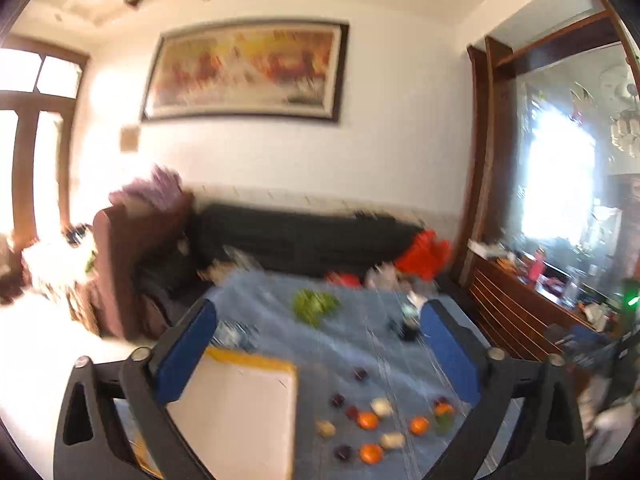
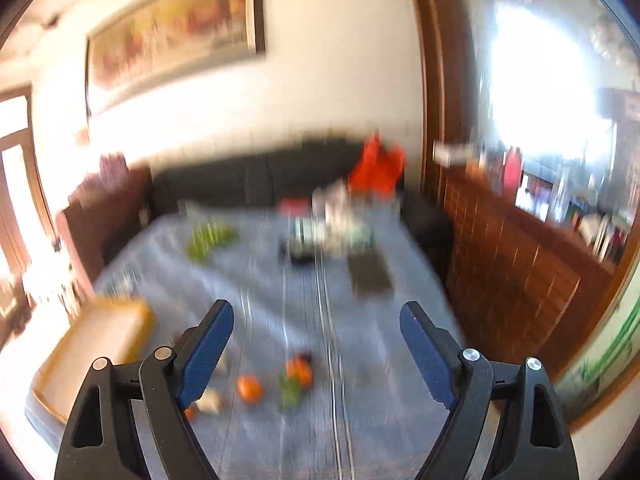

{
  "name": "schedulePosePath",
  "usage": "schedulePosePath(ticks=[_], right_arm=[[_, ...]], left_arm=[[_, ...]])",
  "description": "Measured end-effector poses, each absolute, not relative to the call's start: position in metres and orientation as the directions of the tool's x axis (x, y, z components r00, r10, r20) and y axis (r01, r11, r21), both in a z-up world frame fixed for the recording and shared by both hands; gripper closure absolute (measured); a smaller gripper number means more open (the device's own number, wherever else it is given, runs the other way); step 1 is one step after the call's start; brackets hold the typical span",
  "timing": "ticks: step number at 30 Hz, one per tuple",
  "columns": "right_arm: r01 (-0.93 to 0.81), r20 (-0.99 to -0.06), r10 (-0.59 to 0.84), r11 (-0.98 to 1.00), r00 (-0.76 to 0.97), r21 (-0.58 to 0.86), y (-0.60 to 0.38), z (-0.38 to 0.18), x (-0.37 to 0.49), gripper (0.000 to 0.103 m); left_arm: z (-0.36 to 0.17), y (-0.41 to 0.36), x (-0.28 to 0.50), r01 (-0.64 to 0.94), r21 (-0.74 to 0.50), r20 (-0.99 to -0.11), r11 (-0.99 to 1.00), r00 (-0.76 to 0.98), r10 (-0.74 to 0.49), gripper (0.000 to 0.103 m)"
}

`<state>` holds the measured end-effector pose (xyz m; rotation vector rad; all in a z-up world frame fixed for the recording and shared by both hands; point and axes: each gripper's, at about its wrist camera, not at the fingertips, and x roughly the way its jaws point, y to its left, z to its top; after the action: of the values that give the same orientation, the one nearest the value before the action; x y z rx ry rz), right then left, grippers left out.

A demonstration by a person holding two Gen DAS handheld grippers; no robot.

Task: Organize fruits
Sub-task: 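Lift both tools and move them toward the fruit pieces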

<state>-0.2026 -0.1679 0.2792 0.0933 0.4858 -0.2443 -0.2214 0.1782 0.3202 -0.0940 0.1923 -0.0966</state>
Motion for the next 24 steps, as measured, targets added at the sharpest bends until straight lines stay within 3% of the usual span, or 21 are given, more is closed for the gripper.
schedulePosePath(ticks=[4,7,9,12,16,19,20,21,24], right_arm=[[0.223,-0.365,-0.183,0.972,0.913,0.070,-0.167,0.355,-0.210,0.011],[0.191,-0.328,-0.145,0.975,0.933,0.111,-0.167,0.376,-0.211,0.003],[0.155,-0.356,-0.094,0.977,0.930,0.147,-0.169,0.364,-0.205,0.003],[0.108,-0.484,-0.004,0.976,0.875,0.188,-0.165,0.301,-0.176,0.003],[0.084,-0.664,0.129,0.957,0.737,0.279,-0.164,0.193,-0.138,0.027],[0.096,-0.738,0.204,0.935,0.644,0.342,-0.165,0.127,-0.113,0.045],[0.094,-0.750,0.233,0.926,0.620,0.365,-0.164,0.110,-0.108,0.045],[0.087,-0.755,0.254,0.921,0.604,0.379,-0.162,0.099,-0.106,0.045],[0.030,-0.764,0.309,0.919,0.567,0.394,-0.147,0.074,-0.099,0.045]], left_arm=[[0.372,0.209,-0.239,-0.009,-0.091,-0.093,0.996,0.996,0.001,0.000],[0.377,0.218,-0.233,0.023,-0.107,-0.092,0.994,0.995,-0.033,0.000],[0.359,0.221,-0.220,0.072,-0.141,-0.138,0.987,0.986,-0.091,0.000],[0.316,0.215,-0.191,0.093,-0.181,-0.253,0.979,0.958,-0.137,0.000],[0.227,0.186,-0.146,0.130,-0.219,-0.419,0.967,0.883,-0.214,0.000],[0.165,0.159,-0.119,0.175,-0.261,-0.536,0.949,0.792,-0.293,0.000],[0.149,0.150,-0.115,0.198,-0.272,-0.559,0.942,0.764,-0.322,0.006],[0.133,0.137,-0.111,0.234,-0.280,-0.584,0.931,0.729,-0.359,0.020],[0.095,0.105,-0.099,0.312,-0.257,-0.655,0.915,0.640,-0.402,0.040]])
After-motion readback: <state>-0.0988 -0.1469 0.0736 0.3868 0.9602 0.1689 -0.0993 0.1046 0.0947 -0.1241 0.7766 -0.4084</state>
